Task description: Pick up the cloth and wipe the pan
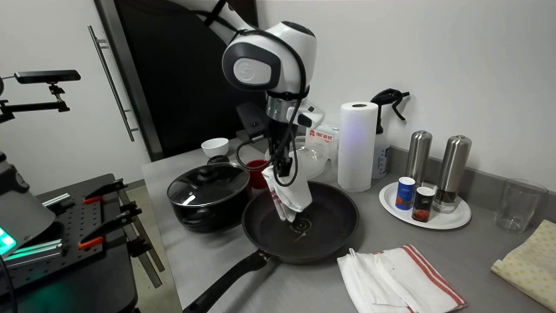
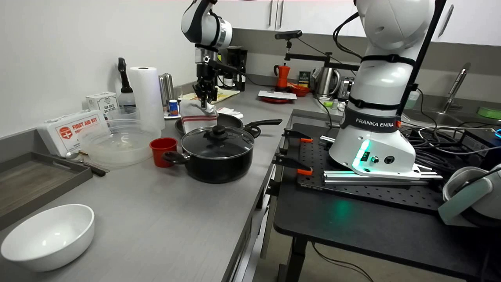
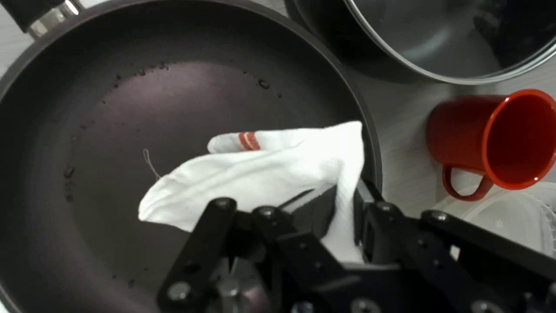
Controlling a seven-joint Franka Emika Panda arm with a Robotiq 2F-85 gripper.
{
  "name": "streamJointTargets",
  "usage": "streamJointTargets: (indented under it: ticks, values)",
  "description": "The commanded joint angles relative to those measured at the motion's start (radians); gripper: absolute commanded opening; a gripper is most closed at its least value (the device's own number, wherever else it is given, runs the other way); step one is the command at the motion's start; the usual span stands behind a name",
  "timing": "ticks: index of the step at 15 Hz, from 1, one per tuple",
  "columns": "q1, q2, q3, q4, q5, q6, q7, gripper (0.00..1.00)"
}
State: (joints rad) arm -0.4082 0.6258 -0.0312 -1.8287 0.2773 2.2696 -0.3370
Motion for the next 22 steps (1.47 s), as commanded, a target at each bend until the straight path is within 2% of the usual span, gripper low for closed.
streamJointTargets:
  ticks: [1,10,22]
  values:
    - [-0.009,0.023,0.0,-0.01,0.017,-0.026,-0.02,0.02]
    - [0.001,0.13,-0.008,0.053,-0.01,-0.036,0.007,0.02]
    - [0.001,0.314,-0.001,0.29,-0.03,-0.073,0.019,0.02]
